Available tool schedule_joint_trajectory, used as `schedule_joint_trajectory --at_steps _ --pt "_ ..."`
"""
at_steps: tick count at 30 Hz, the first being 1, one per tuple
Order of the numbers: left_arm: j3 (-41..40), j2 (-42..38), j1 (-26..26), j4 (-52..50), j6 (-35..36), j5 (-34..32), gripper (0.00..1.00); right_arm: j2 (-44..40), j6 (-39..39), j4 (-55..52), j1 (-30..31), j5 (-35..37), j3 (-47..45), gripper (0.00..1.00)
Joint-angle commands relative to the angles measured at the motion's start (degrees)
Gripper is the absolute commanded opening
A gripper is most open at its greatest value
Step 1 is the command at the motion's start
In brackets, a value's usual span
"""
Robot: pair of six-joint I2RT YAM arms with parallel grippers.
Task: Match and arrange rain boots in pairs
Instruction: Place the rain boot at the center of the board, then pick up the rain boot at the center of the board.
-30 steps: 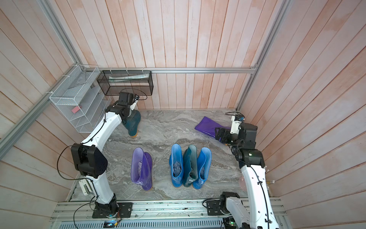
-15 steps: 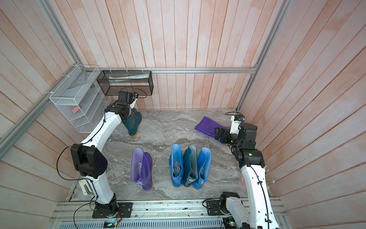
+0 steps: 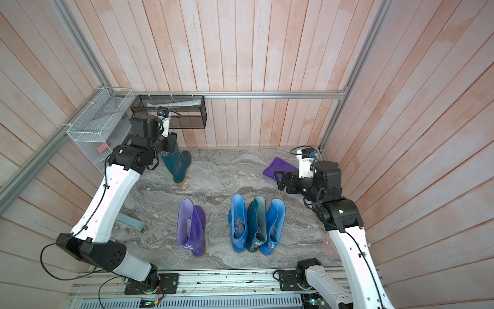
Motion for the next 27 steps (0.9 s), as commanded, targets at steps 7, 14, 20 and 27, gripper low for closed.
schedule_joint_trajectory --at_steps 7,14,20,27 --pt "-17.99 -14.42 -8.2 5.84 -17.65 8.41 0.56 -0.19 13.07 -10.99 25.96 19.46 3.43 0.75" --pt "-29.42 -25.59 -11.13 10.96 -22.67 12.23 0.56 1.98 20.22 -14.66 37.69 28.89 2.54 0.74" --pt "-29.74 -28.48 -11.19 8.28 -22.9 12.06 0.58 1.45 22.81 -15.82 39.32 30.55 0.28 0.7" --pt "-29.38 -27.91 -11.19 7.14 -23.03 12.85 0.58 1.08 24.1 -15.77 39.7 30.44 -2.86 0.66"
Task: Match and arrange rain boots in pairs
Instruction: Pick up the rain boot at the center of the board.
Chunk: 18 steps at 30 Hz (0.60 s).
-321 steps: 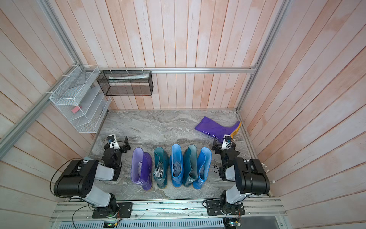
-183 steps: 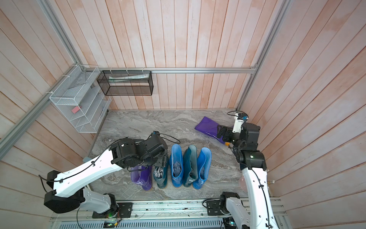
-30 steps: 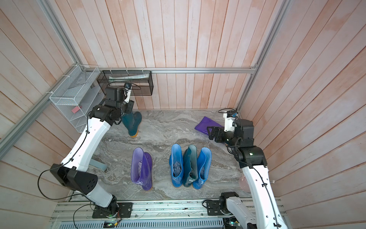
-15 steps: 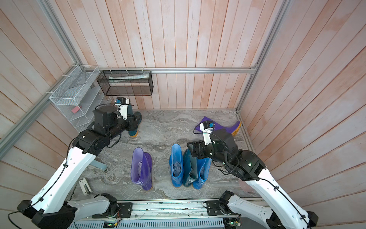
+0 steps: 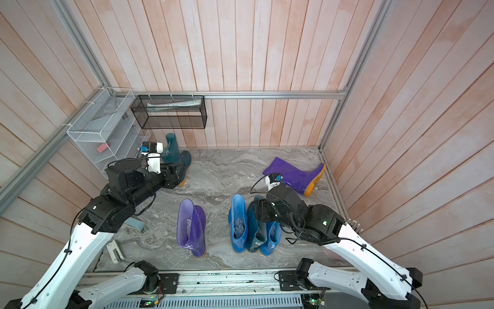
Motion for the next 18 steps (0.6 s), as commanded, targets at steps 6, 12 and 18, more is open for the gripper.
schedule_joint_trajectory --at_steps 6,12,18 --pt "1.71 1.06 -0.22 -0.3 -0.63 1.63 0.58 -0.04 0.88 -0.57 0.51 0.65 -2.51 0.6" --pt "2.31 0.99 -0.22 -0.75 -0.98 2.25 0.58 0.95 0.34 1.5 0.46 -0.33 -3.92 0.52" --pt "3.16 0.57 -0.39 -1.58 -1.1 2.7 0.58 2.33 -0.36 2.55 0.47 -1.0 -3.92 0.37"
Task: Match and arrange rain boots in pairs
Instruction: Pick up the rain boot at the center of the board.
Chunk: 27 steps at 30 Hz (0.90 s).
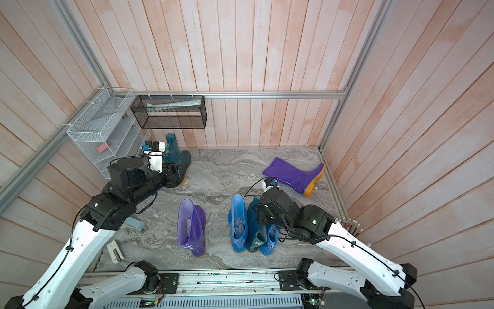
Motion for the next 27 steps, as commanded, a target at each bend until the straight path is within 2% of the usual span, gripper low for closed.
schedule_joint_trajectory --at_steps 1,6,10,18,27 --pt "1.97 -0.38 -0.25 -0.88 -0.49 1.44 0.58 1.15 -0.6 1.22 0.35 -1.01 -0.38 0.34" --pt "3.1 -0.16 -0.4 -1.39 -0.52 2.84 0.58 2.65 -2.08 3.33 0.27 -0.93 0.51 0.11" --pt "3.4 -0.05 -0.49 -1.43 -0.45 3.24 0.58 3.15 -3.72 4.29 -0.06 0.6 2.97 0.04" --pt "4.1 0.5 -0.6 -2.15 -0.26 4.1 0.58 6.43 -10.03 3.84 -2.88 2.07 12.28 0.01" --pt "4.12 1.19 -0.6 -2.13 0.12 4.44 0.59 10.03 -17.42 6.13 -11.21 -4.24 17.92 0.0"
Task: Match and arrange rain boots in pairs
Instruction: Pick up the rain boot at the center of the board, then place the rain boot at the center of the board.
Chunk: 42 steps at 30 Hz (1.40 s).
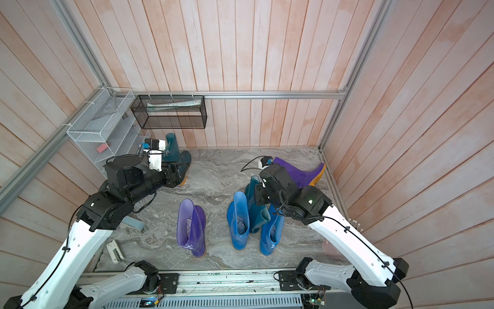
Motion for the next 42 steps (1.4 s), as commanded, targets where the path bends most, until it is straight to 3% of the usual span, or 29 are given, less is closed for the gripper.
schedule_joint_trajectory --at_steps 1,10,15,27,34,42 --pt "1.5 0.63 -0.2 -0.99 0.25 1.19 0.59 0.65 -4.46 5.84 -2.41 -2.67 2.9 0.0" --pt "1.84 1.4 -0.21 -0.57 0.68 1.9 0.59 7.3 -10.98 9.16 -11.42 -10.44 9.58 0.0" --pt "3.05 2.84 -0.2 -1.37 1.2 1.9 0.59 13.23 -13.36 9.31 -13.41 -12.83 16.53 0.0" --pt "10.17 11.52 -0.16 -8.45 2.53 -2.56 0.61 35.07 -15.11 6.53 -13.64 -16.18 43.2 0.0" --pt "10.71 14.87 -0.21 -6.15 2.84 -0.74 0.61 47.7 -13.37 4.32 -13.52 -20.0 58.67 0.0" --pt "11.09 18.36 -0.18 -6.37 2.97 -3.29 0.61 55.15 -9.64 7.94 -13.43 -23.26 60.58 0.0"
